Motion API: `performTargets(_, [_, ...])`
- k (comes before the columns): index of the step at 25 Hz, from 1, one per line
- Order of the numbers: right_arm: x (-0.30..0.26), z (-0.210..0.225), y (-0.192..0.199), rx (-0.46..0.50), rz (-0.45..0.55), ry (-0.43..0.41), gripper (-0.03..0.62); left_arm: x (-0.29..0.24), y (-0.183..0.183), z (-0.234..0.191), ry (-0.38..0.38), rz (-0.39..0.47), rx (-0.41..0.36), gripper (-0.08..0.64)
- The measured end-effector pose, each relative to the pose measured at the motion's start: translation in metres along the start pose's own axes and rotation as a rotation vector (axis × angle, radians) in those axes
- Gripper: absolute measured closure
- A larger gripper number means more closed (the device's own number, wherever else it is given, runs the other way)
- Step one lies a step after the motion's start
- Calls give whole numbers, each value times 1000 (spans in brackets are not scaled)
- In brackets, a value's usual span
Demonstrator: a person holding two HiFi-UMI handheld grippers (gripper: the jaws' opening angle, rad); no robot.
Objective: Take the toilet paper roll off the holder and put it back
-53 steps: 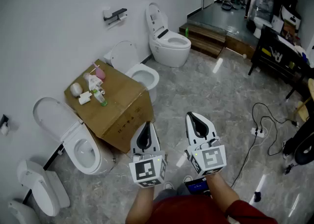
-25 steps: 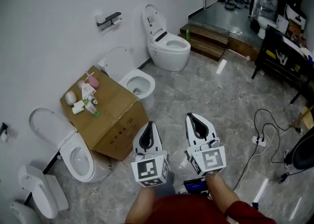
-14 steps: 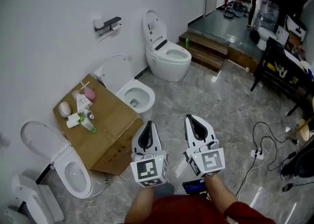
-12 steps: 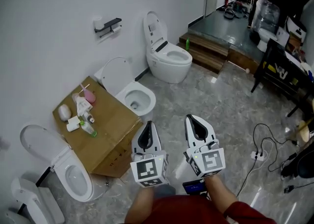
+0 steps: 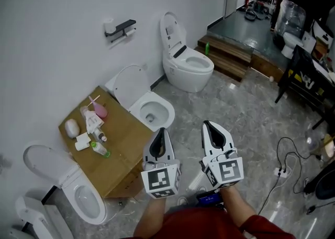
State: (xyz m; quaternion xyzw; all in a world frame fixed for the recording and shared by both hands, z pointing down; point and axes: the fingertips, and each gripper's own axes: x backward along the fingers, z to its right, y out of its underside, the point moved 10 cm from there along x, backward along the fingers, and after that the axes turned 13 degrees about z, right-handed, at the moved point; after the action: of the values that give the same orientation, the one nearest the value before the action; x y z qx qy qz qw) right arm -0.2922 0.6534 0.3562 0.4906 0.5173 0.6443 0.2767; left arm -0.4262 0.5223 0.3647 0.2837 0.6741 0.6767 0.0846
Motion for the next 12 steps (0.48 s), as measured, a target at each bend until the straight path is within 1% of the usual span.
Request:
performTargets(4, [-32, 13, 21, -10, 6, -12, 574, -33, 15, -10, -3, -6, -6, 554])
performTargets(7, [-59, 30, 39, -27, 3, -2, 574, -64, 28, -15, -2, -5, -11, 554])
performTargets(12, [-119, 72, 61, -31, 2, -25, 574, -133, 47, -18, -23, 5, -10, 554])
